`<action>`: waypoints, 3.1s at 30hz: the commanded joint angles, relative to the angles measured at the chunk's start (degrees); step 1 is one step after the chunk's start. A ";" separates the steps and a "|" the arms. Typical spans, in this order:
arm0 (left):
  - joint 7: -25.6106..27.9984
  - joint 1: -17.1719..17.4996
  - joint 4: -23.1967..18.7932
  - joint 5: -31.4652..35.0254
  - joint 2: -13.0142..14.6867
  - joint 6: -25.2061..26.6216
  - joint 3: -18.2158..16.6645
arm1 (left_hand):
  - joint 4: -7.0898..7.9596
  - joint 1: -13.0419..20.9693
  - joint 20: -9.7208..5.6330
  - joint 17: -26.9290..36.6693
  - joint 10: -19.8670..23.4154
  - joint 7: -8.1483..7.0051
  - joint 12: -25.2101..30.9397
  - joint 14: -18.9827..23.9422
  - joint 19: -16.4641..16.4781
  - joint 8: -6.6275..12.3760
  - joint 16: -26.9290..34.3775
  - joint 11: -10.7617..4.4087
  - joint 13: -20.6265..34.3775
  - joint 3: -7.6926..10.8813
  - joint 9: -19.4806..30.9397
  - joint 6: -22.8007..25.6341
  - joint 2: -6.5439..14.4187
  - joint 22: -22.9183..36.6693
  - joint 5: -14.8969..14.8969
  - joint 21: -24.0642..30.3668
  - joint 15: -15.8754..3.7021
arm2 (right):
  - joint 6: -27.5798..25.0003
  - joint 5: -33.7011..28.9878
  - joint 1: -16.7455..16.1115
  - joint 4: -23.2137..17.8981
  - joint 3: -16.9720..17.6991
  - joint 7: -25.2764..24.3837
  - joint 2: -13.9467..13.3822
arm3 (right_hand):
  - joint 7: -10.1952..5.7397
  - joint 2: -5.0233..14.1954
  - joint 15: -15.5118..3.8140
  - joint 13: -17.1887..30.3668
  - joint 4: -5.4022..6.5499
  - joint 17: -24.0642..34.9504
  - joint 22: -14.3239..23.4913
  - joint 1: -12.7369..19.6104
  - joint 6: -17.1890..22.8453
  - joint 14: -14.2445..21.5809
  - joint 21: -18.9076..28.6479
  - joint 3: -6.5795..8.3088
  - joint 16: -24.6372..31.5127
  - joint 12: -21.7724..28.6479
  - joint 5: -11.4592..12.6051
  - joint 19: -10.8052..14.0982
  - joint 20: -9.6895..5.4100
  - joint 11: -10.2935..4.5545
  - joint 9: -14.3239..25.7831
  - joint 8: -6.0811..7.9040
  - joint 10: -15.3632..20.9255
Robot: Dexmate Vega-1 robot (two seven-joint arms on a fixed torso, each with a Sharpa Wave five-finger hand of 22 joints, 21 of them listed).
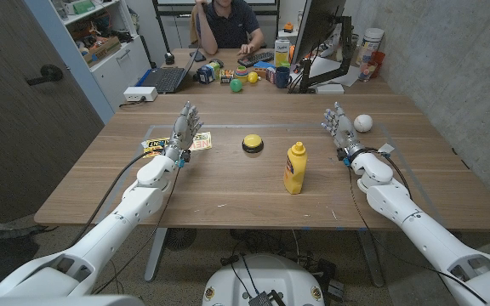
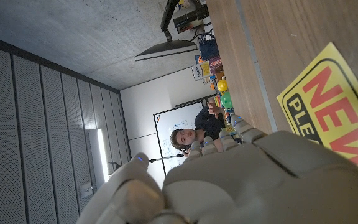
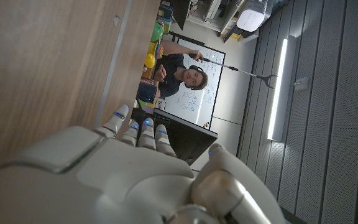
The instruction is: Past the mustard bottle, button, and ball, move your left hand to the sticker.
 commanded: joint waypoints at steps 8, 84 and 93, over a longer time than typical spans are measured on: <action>-2.92 -3.38 7.37 3.11 -4.15 -7.82 -1.80 | -0.44 0.81 -1.93 -0.04 1.51 -0.92 0.75 1.07 1.58 0.83 0.86 -1.57 0.08 0.65 0.06 1.01 2.78 0.15 0.57 0.97 -1.15 | -4.57 -13.18 0.79 4.56 14.02 9.20 12.81 | 0.63 2.18 -0.05 0.10 0.09 0.30 0.15 -0.07 0.00 -0.46 0.05 0.34 0.47 0.50 0.39 -0.26 -0.11 0.56 0.11 0.44 0.08; 26.24 0.06 -24.44 77.03 18.43 51.40 8.06 | -1.16 5.09 12.84 1.01 -32.53 -12.92 -1.69 -32.40 -35.24 -0.02 -2.15 -9.72 0.41 0.39 0.63 -20.73 -1.63 0.43 0.11 -0.99 3.38 | -6.98 -21.34 0.41 4.08 22.15 14.38 20.42 | 0.99 2.14 0.35 0.10 0.25 0.31 0.20 -0.47 -0.14 -0.25 -0.88 -0.16 0.54 0.56 0.47 0.41 -0.68 0.66 0.10 0.46 0.18; 22.49 -1.63 -20.84 71.51 18.42 50.22 9.63 | -1.64 5.73 12.87 0.88 -32.67 -12.94 -1.93 -30.37 -34.30 0.22 -1.20 -8.50 0.23 -0.78 0.67 -22.37 -1.71 0.42 1.86 -0.23 5.18 | -7.53 -21.29 -0.66 2.84 22.37 13.83 20.84 | 0.98 2.16 0.32 0.10 0.24 0.31 0.20 -0.47 -0.19 -0.20 -1.00 -0.20 0.55 0.60 0.49 0.50 -0.64 0.49 0.09 0.43 0.29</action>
